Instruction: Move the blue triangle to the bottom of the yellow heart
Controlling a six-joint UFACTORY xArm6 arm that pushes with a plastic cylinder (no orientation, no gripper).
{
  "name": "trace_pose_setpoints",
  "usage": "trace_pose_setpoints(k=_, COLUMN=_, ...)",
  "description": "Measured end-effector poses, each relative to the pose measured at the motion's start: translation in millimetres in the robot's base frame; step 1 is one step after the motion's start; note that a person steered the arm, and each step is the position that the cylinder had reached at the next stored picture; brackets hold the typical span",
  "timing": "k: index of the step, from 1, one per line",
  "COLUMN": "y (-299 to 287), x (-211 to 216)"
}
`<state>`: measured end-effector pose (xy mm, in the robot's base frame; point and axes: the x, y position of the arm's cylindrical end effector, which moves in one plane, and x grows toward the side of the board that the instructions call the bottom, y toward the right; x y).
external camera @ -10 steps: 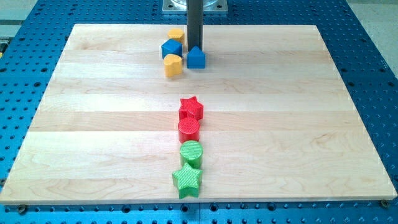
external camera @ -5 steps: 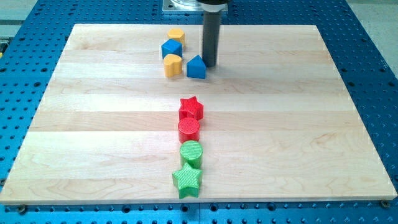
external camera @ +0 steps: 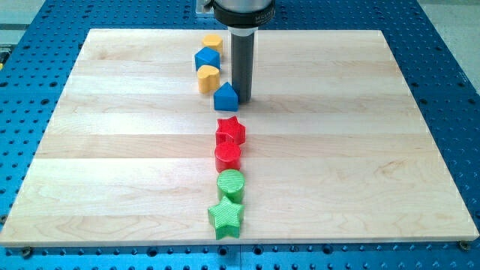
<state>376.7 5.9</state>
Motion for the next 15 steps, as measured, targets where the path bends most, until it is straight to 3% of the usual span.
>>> trace_pose_setpoints(k=3, y=40, x=1)
trace_pose_setpoints(k=5, y=4, x=1)
trace_pose_setpoints(k=8, y=7, x=25)
trace_pose_setpoints(k=13, y=-17, x=25)
trace_pose_setpoints(k=15, y=43, x=-18)
